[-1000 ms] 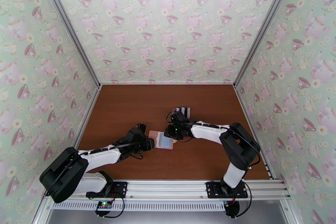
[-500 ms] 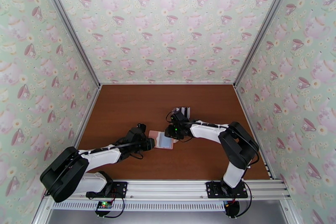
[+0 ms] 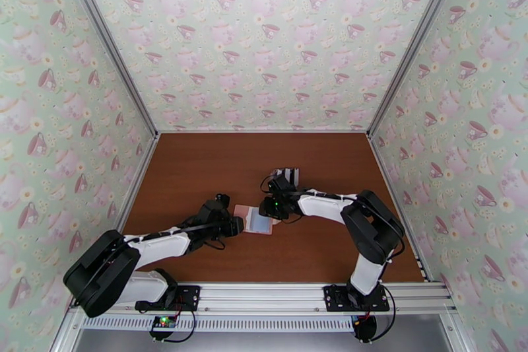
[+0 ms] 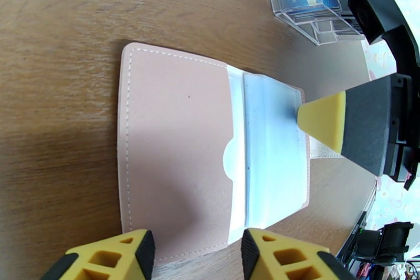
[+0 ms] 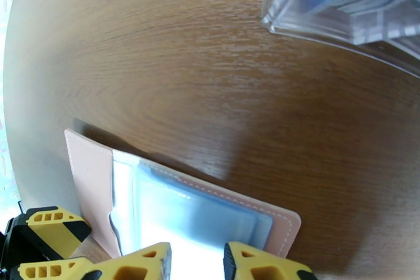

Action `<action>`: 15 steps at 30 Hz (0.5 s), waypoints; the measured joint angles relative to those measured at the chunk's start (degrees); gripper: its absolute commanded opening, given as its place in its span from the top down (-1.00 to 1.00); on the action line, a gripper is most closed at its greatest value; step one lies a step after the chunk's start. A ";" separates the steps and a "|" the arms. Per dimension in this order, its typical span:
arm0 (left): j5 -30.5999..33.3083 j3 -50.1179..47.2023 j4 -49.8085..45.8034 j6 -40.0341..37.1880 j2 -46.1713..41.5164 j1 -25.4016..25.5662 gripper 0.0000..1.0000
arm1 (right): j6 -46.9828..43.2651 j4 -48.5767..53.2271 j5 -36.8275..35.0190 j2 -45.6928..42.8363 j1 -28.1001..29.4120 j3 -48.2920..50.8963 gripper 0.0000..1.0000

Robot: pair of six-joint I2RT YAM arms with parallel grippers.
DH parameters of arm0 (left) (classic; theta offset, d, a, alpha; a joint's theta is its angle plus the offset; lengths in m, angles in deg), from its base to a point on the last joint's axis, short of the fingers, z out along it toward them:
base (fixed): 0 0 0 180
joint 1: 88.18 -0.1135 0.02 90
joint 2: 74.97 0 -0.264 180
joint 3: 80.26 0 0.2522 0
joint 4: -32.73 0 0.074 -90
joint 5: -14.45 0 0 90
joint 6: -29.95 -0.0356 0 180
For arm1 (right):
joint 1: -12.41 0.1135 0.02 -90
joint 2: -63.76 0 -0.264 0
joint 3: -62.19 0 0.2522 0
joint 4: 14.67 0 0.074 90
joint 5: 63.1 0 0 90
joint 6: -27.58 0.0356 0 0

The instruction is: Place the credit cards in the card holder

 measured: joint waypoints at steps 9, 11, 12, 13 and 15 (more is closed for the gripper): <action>-0.81 0.00 0.85 -0.02 0.20 -0.07 -0.13 | 0.02 -1.09 0.26 1.07 1.27 -0.74 0.32; -0.98 0.00 1.18 -0.02 0.33 -0.11 -0.15 | 0.02 -1.07 0.46 1.18 1.38 -0.92 0.31; -1.01 0.00 1.36 -0.02 0.39 -0.11 -0.16 | 0.02 -1.05 0.61 1.27 1.44 -1.09 0.32; -1.16 0.00 1.53 -0.02 0.39 -0.11 -0.18 | 0.02 -1.09 0.66 1.40 1.55 -1.22 0.31; -1.51 0.00 1.86 -0.07 0.52 -0.11 -0.19 | 0.04 -1.09 0.92 1.62 1.60 -1.38 0.32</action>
